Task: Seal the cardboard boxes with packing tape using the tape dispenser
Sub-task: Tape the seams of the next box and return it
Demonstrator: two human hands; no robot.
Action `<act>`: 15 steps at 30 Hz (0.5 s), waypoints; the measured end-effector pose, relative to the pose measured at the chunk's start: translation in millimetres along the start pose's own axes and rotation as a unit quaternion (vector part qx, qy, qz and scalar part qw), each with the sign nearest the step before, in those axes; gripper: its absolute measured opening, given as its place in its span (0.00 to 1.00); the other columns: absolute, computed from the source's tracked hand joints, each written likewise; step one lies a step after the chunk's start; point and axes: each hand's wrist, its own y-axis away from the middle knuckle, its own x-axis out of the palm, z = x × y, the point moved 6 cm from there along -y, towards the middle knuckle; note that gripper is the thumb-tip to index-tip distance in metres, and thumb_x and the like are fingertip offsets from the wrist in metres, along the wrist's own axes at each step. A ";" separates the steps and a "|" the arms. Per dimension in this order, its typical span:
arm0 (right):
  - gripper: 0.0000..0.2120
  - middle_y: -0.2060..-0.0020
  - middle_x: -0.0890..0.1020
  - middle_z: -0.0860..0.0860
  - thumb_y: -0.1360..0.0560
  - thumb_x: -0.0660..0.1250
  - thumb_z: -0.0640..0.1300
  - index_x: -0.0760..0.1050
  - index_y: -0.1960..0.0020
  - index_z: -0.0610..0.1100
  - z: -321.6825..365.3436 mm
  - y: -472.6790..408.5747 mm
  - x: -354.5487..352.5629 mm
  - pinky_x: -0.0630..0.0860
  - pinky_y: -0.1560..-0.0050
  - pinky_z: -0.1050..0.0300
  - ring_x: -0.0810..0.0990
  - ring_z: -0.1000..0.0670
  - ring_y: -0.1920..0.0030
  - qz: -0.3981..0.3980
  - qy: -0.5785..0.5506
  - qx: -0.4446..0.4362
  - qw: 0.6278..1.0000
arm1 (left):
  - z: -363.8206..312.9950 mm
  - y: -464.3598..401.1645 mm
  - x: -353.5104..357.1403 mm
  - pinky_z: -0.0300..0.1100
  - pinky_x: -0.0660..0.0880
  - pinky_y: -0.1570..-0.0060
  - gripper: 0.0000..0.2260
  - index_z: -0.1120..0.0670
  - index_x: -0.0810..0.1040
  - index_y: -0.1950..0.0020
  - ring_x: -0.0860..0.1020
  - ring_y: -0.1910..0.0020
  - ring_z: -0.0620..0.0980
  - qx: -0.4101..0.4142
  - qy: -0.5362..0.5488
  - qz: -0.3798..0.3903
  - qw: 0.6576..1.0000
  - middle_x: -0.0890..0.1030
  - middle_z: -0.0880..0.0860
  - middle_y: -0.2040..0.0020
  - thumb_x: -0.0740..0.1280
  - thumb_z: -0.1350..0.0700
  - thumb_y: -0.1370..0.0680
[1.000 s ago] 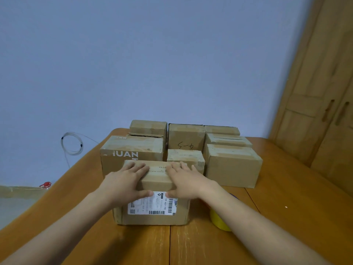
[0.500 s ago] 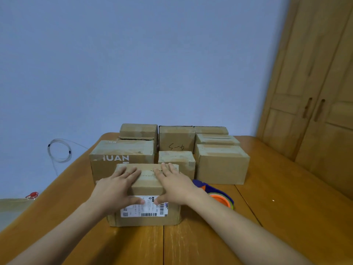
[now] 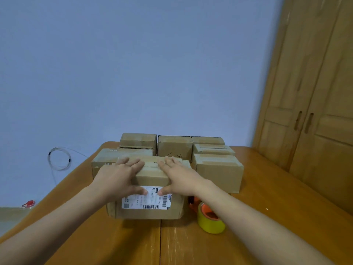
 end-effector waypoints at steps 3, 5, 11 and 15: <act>0.46 0.22 0.45 0.46 0.28 0.69 0.58 0.45 0.21 0.48 -4.9 0.3 -27.3 0.54 0.27 0.45 0.43 0.47 0.23 -0.027 0.011 0.002 1.000 | 0.0 -6.6 -27.0 0.48 0.71 0.37 0.40 0.45 0.52 0.22 0.54 0.23 0.48 -0.006 -0.003 -0.020 1.000 0.55 0.43 0.22 0.60 0.29 0.28; 0.46 0.22 0.46 0.48 0.28 0.69 0.59 0.45 0.22 0.48 -12.7 -0.8 -46.6 0.56 0.26 0.44 0.44 0.47 0.23 -0.042 0.025 0.005 0.999 | -1.6 -15.2 -44.6 0.49 0.71 0.39 0.39 0.46 0.55 0.23 0.56 0.24 0.49 -0.006 -0.001 -0.042 0.999 0.57 0.43 0.23 0.61 0.29 0.28; 0.41 0.25 0.58 0.54 0.28 0.69 0.58 0.53 0.23 0.50 -48.0 -8.8 -123.1 0.66 0.33 0.47 0.55 0.52 0.26 -0.084 0.076 0.012 0.993 | -9.0 -68.7 -95.2 0.50 0.70 0.41 0.37 0.48 0.62 0.26 0.62 0.27 0.51 -0.013 0.029 -0.096 0.995 0.65 0.44 0.26 0.62 0.29 0.29; 0.39 0.26 0.60 0.55 0.28 0.70 0.58 0.54 0.23 0.51 -75.5 -18.9 -164.5 0.67 0.34 0.48 0.59 0.53 0.27 -0.107 0.099 0.041 0.988 | -14.1 -112.9 -124.3 0.48 0.70 0.47 0.35 0.49 0.66 0.30 0.67 0.31 0.52 -0.005 0.037 -0.128 0.991 0.72 0.46 0.31 0.64 0.30 0.30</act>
